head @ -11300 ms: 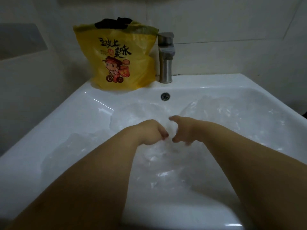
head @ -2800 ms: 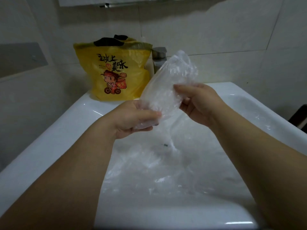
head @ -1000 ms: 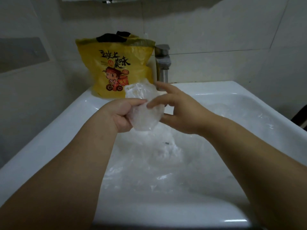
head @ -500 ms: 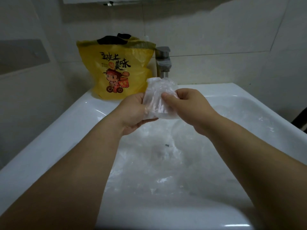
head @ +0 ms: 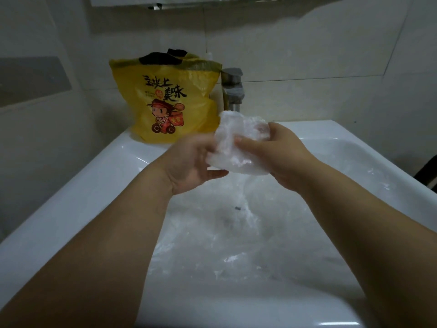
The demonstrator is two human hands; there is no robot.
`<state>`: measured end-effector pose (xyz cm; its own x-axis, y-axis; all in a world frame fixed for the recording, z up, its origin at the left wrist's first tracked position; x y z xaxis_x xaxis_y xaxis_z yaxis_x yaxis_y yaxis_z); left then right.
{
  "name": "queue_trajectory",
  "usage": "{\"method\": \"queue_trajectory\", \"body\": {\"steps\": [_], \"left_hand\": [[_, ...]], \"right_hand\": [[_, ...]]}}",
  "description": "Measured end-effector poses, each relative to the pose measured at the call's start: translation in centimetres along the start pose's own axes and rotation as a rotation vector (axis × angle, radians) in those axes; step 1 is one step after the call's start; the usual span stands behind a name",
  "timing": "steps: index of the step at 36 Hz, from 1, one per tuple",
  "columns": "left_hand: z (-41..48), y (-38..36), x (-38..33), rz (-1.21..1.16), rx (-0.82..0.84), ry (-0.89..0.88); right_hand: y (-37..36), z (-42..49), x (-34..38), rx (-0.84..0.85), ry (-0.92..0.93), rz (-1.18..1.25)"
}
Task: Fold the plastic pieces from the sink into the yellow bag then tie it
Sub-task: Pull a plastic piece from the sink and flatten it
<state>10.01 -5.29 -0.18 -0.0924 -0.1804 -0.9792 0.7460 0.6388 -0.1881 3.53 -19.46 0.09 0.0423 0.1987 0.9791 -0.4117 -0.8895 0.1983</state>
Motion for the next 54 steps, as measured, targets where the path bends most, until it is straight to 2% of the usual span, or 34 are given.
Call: {"method": "queue_trajectory", "body": {"steps": [3,6,9,13,15,17,19,22,25,37,49,54], "left_hand": [[0.0,0.3,-0.3,-0.100,0.002,-0.006],[-0.1,-0.4,-0.1,0.050,0.042,-0.015],[0.0,-0.4,0.2,0.202,-0.064,-0.057],[0.7,1.0,0.1,0.154,-0.273,-0.109],[1.1,1.2,0.1,0.115,-0.327,-0.139],[1.2,1.3,0.1,0.076,-0.380,-0.170],[1.2,1.2,0.2,0.041,-0.413,-0.194],[1.3,0.7,0.3,0.014,-0.384,-0.194],[1.4,0.8,0.1,-0.009,-0.355,-0.173],[0.2,1.5,-0.5,0.074,-0.149,-0.030],[-0.3,1.0,-0.7,0.061,-0.127,0.006],[-0.4,0.6,-0.8,0.036,-0.139,-0.051]], "right_hand": [[0.1,-0.2,0.2,0.028,0.009,-0.061],[-0.3,-0.8,0.3,0.155,0.015,-0.158],[-0.6,-1.0,0.3,0.199,-0.020,-0.190],[-0.2,-0.6,0.2,0.153,-0.150,0.112],[-0.3,-0.5,0.3,0.225,-0.223,0.290],[-0.9,-0.8,0.0,0.339,-0.292,0.340],[-1.6,-0.8,-0.5,0.331,-0.320,0.357],[-1.8,-0.4,-0.8,0.221,-0.306,0.457],[-1.0,0.0,-0.4,0.220,-0.278,0.568],[1.4,0.7,-0.6,0.294,-0.194,0.379],[1.9,0.6,-0.5,0.300,-0.097,0.285],[1.9,0.6,-0.2,0.298,-0.082,0.328]]}}
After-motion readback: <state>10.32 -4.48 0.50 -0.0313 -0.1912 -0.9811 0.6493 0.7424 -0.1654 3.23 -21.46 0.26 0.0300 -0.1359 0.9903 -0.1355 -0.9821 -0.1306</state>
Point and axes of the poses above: each hand's wrist, its own z-axis towards the middle knuckle, its own y-axis out of the back of the hand, x = y × z, the point moved 2 cm from there along z, towards the middle knuckle, and after that the axes turned 7 degrees about -y, right-handed, at the moved point
